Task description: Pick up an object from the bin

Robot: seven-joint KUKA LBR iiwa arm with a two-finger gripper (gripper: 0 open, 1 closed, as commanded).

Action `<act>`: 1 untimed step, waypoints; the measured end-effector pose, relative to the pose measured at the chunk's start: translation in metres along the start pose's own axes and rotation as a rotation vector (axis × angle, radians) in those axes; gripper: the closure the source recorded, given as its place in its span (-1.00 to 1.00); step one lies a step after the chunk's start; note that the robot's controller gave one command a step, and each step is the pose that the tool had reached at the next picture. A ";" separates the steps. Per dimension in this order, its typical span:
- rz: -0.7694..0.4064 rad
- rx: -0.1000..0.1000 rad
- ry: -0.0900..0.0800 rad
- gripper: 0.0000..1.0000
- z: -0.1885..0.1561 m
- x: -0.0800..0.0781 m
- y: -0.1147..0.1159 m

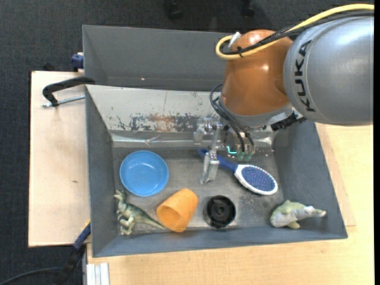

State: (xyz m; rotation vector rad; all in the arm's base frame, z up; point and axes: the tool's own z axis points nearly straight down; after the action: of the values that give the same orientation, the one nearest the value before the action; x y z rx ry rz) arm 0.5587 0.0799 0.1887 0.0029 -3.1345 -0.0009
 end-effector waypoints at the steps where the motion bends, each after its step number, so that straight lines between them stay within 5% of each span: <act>1: -0.257 0.008 -0.012 -1.00 0.112 0.061 0.052</act>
Offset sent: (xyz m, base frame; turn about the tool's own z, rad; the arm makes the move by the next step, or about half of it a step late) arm -0.0672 0.0549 -0.1187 -0.2577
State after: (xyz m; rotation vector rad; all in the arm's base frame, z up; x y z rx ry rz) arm 0.4966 0.1321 0.0772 0.4055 -3.1199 0.0100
